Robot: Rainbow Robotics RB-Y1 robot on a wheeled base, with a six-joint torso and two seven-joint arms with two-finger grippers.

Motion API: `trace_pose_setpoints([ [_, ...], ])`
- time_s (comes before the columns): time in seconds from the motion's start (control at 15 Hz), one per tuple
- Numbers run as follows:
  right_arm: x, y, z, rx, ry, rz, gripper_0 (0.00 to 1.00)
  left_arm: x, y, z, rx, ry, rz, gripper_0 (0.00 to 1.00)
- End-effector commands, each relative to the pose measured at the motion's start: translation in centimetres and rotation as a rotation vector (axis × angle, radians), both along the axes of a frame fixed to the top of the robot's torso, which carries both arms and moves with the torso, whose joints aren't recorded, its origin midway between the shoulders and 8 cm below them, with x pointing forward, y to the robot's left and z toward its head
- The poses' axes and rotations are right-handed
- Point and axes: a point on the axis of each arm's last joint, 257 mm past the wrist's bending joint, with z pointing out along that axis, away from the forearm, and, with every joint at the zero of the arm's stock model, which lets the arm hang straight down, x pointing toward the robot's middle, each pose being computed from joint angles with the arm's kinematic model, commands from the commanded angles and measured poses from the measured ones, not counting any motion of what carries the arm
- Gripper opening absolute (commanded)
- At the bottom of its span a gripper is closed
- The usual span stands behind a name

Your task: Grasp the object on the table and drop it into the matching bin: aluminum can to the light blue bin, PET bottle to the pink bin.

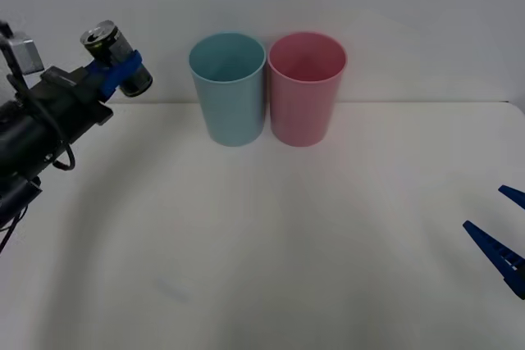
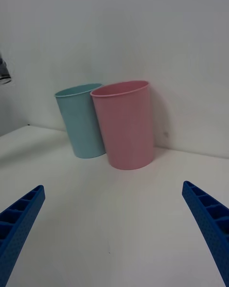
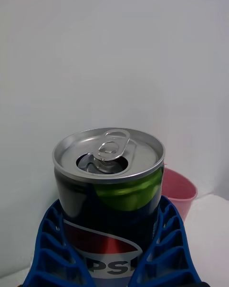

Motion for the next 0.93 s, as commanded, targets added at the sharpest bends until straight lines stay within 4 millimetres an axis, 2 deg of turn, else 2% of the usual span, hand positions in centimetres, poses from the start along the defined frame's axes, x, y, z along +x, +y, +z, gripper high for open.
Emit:
trace_pose_setpoints([
  [0.07, 0.0, 0.0, 0.0, 0.0, 0.0, 0.0, 1.0, 3.2, -1.1, 0.7, 0.007, 0.012, -0.01, 0.01],
  [0.47, 0.0, 0.0, 0.0, 0.0, 0.0, 0.0, 1.0, 9.8, -4.0, 1.2, 0.071, 0.009, -0.025, 0.01],
  [0.67, 0.0, 0.0, 0.0, 0.0, 0.0, 0.0, 1.0, 12.2, -5.2, 1.6, 0.097, 0.019, -0.023, 0.02],
  [0.93, 0.0, 0.0, 0.0, 0.0, 0.0, 0.0, 1.0, 14.5, -7.8, 2.4, 0.11, 0.03, -0.018, 0.02],
])
